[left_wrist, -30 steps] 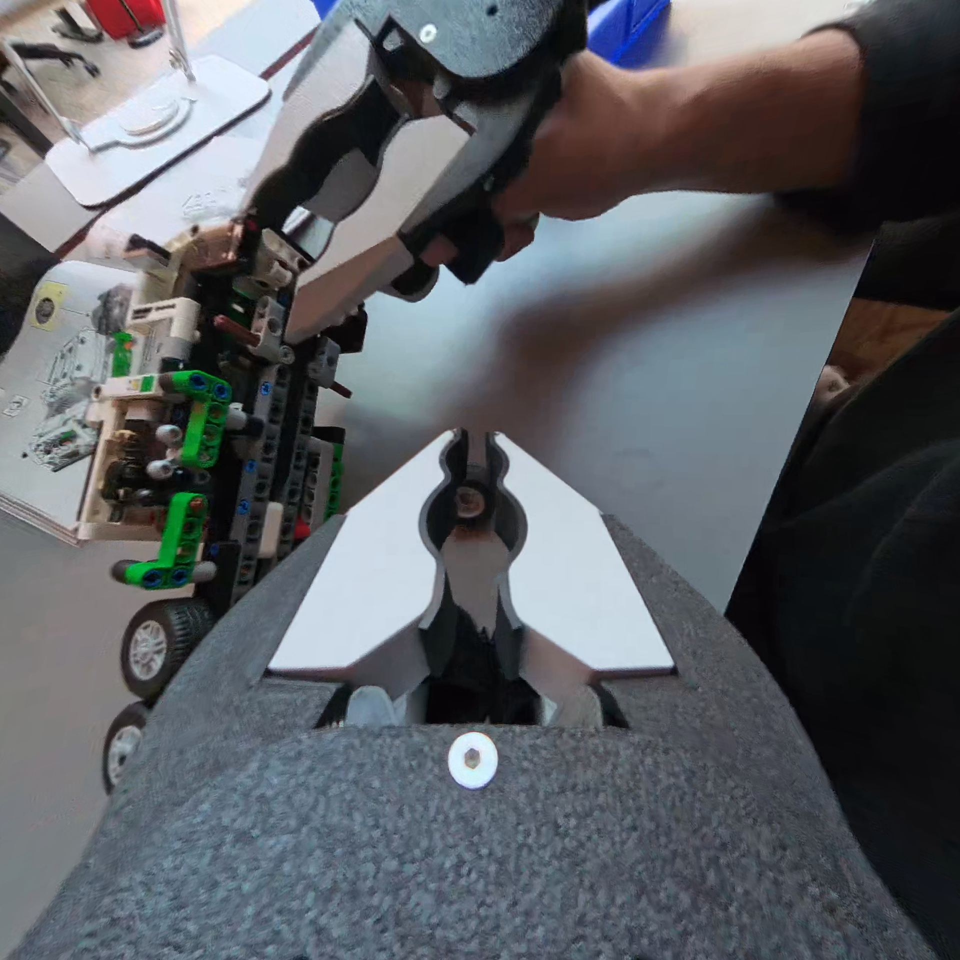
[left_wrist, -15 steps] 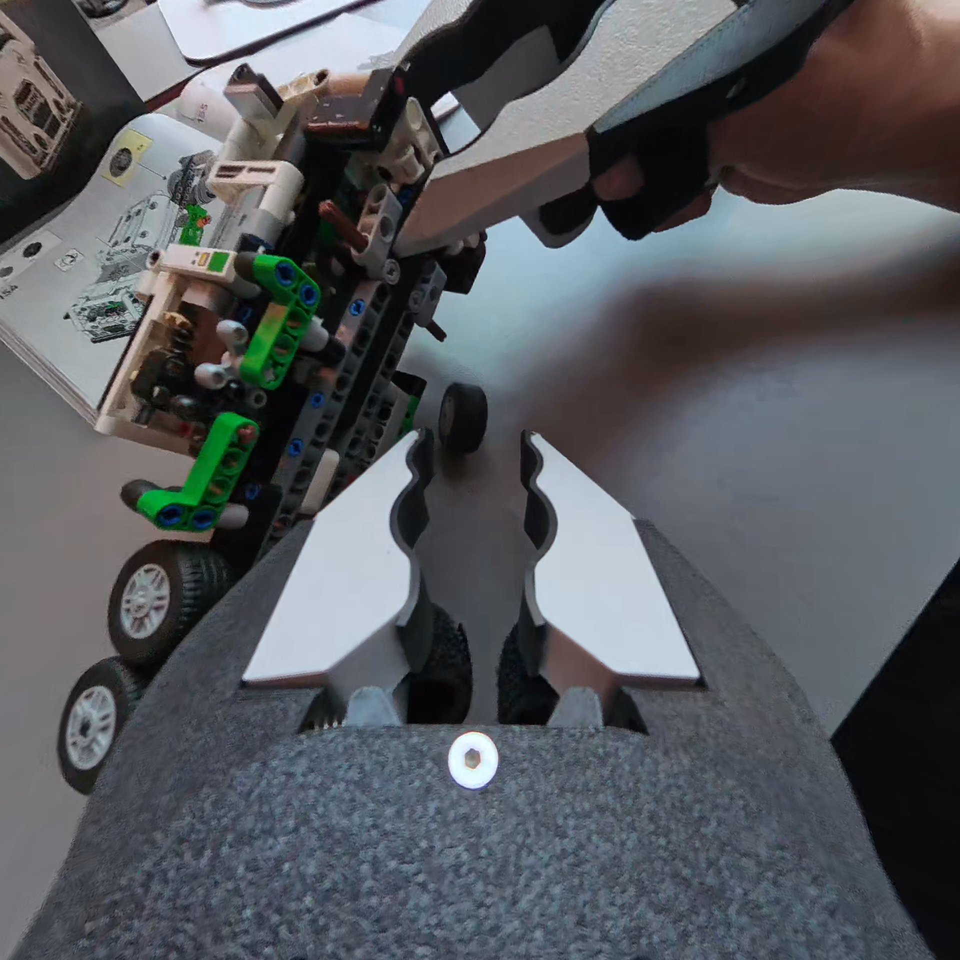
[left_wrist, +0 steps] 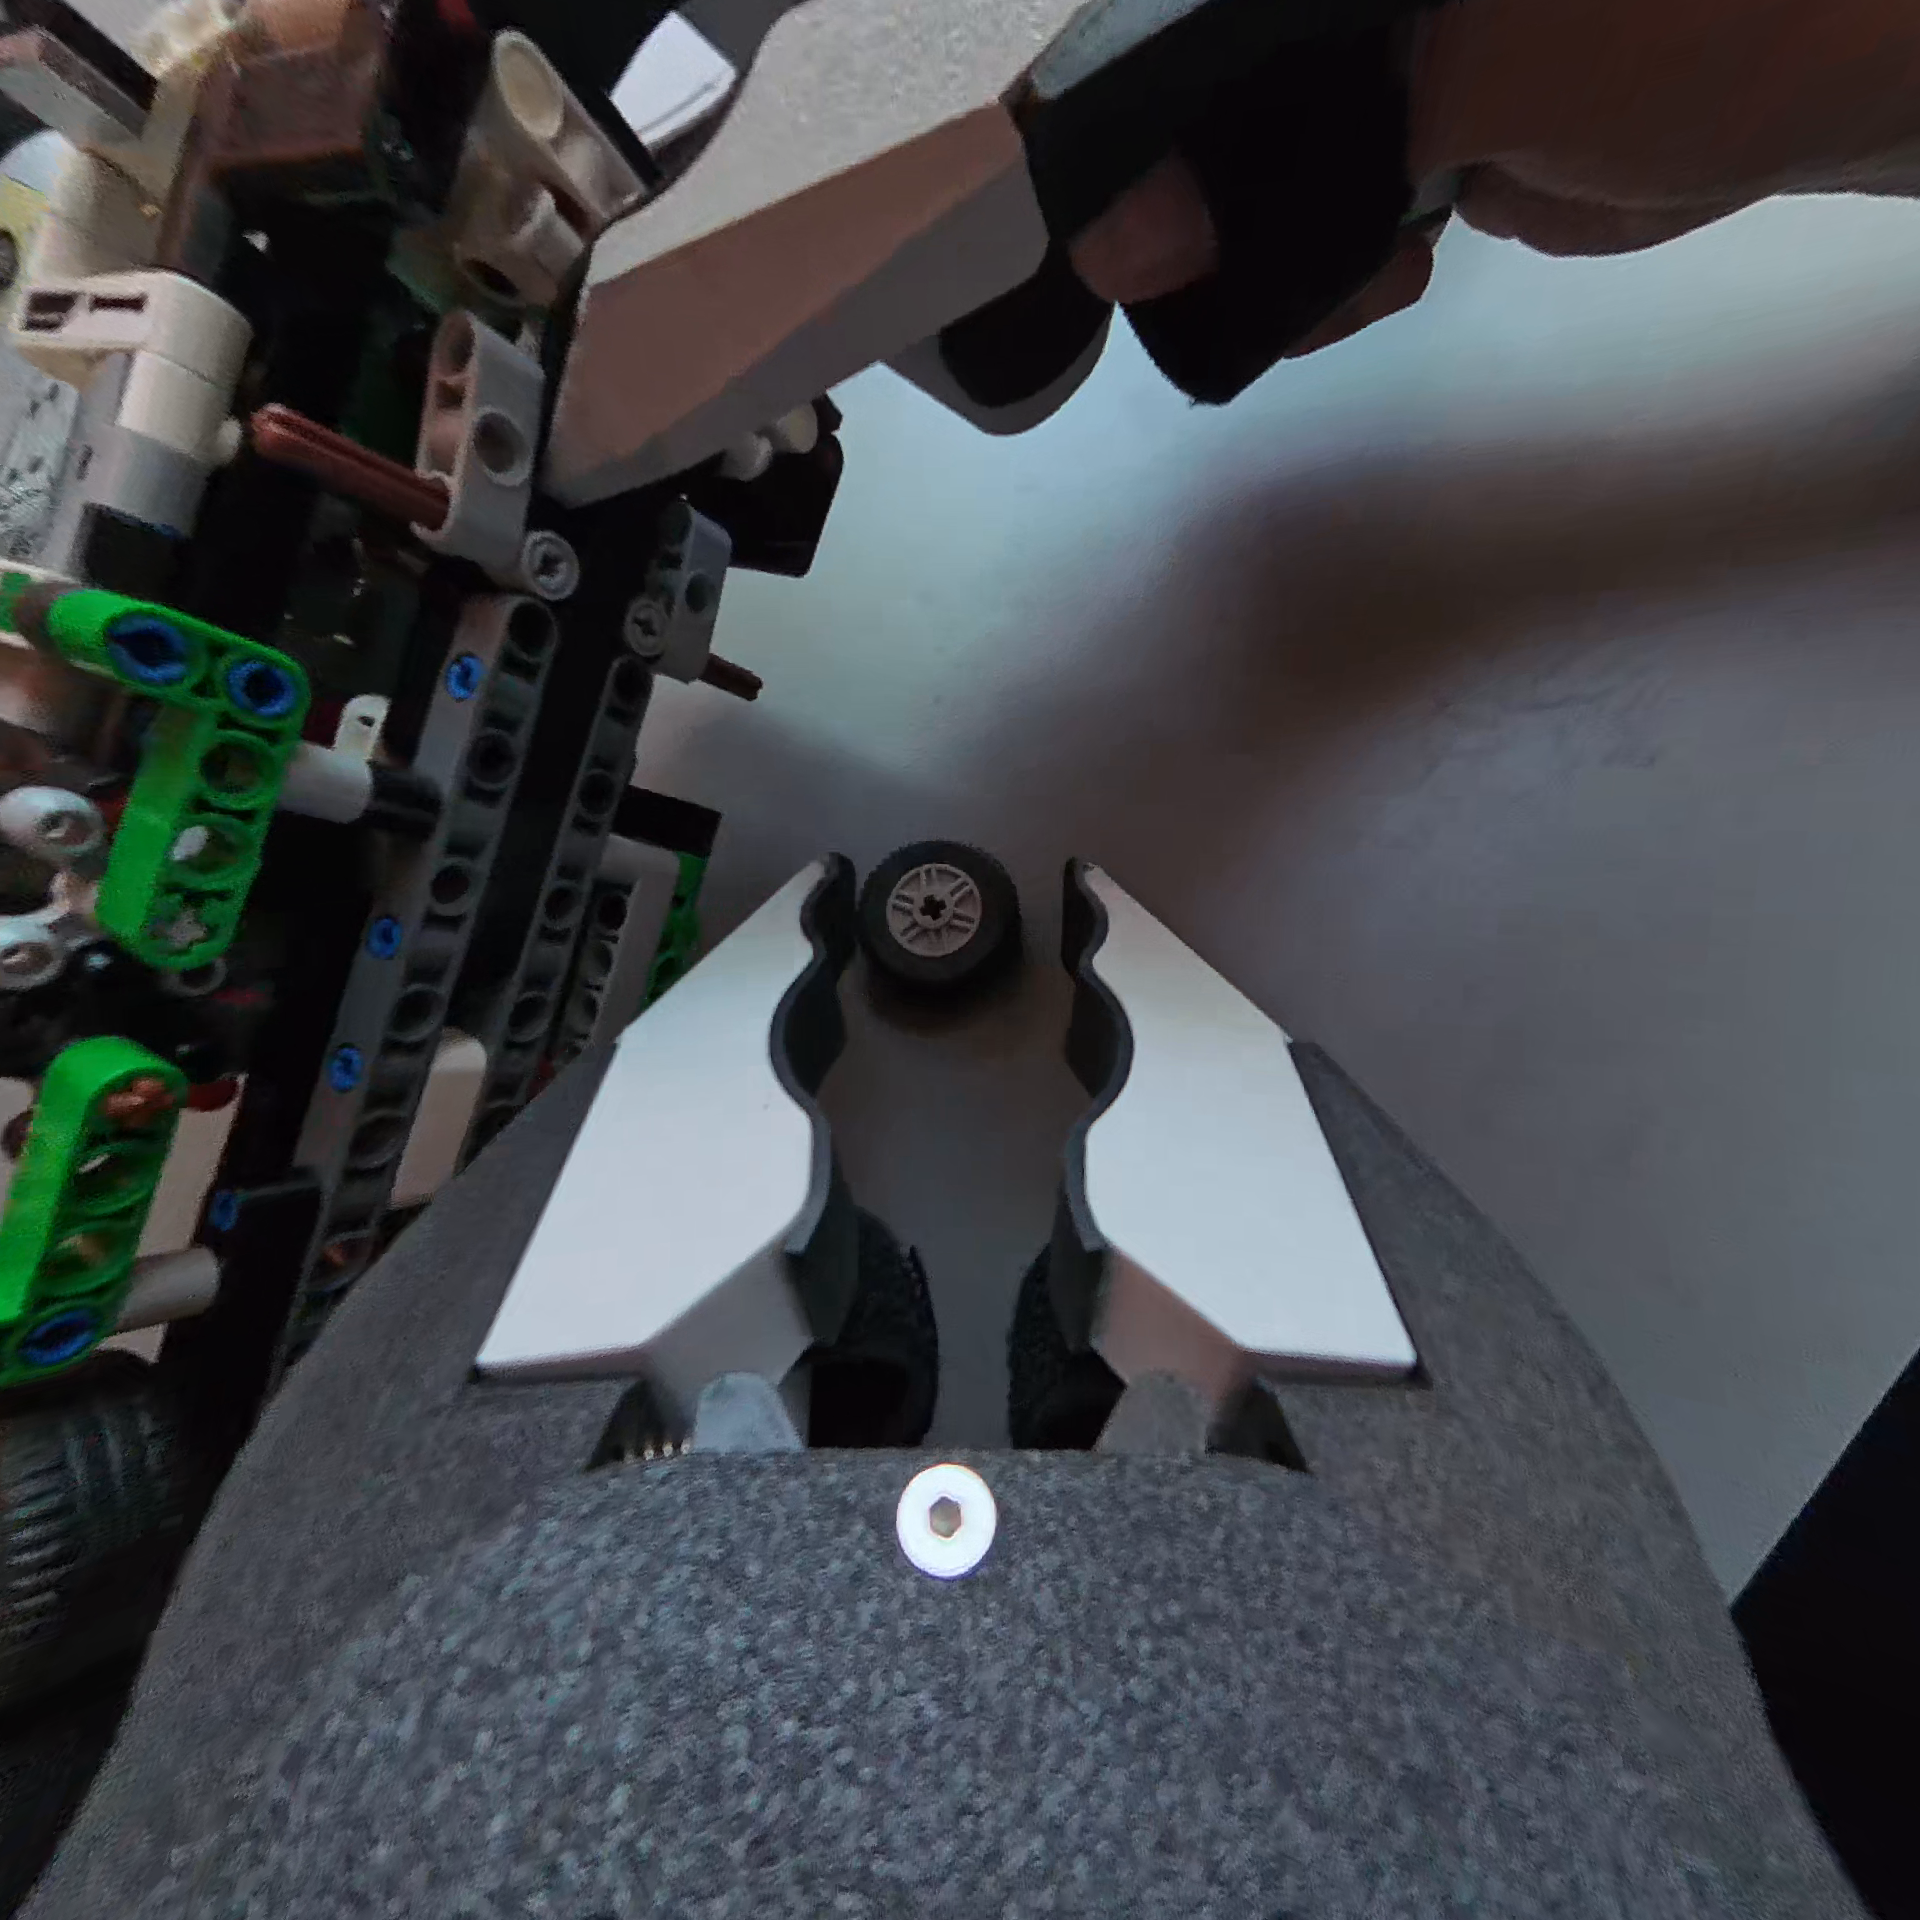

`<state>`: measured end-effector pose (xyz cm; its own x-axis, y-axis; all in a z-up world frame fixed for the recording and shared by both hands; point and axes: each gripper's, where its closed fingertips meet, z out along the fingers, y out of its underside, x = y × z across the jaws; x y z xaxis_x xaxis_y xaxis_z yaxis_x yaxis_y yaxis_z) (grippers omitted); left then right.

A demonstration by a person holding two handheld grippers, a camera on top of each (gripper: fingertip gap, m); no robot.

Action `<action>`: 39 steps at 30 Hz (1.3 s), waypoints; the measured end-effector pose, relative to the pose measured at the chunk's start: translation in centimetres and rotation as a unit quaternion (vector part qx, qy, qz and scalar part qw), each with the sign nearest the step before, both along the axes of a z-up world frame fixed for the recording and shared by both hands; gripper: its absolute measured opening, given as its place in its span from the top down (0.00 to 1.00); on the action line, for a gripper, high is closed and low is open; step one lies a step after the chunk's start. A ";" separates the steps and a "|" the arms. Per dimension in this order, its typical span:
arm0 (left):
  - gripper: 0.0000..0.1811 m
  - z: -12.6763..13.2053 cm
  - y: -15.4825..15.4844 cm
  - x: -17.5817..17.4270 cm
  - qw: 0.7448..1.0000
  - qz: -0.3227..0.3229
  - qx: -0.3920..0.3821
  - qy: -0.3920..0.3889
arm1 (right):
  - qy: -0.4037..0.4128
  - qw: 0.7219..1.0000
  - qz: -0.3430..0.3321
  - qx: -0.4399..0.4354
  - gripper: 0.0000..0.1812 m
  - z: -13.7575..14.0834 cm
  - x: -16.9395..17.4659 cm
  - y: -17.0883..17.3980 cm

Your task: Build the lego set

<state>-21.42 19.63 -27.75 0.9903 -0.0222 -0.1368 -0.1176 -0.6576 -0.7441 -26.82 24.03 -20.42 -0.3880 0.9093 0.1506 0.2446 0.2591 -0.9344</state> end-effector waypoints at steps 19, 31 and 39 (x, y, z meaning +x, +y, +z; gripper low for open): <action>0.83 11.9 -0.2 -3.9 0.988 -0.049 0.148 -0.003 | 0.001 1.000 0.000 0.001 0.78 0.0 0.0 0.0; 0.83 9.9 1.9 -4.5 0.985 -0.151 0.084 0.005 | -0.001 1.000 0.014 -0.012 0.79 -0.5 0.2 -0.1; 0.83 8.8 1.7 -4.4 0.981 -0.187 0.051 0.010 | -0.004 0.999 0.027 -0.024 0.78 -0.7 0.3 -0.2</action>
<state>-25.86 21.30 -18.93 0.9123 -0.3694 -0.1771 -0.3525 -0.4878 -0.7986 -26.52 23.87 -21.12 -0.4386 0.8927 0.1033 0.2390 0.2267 -0.9442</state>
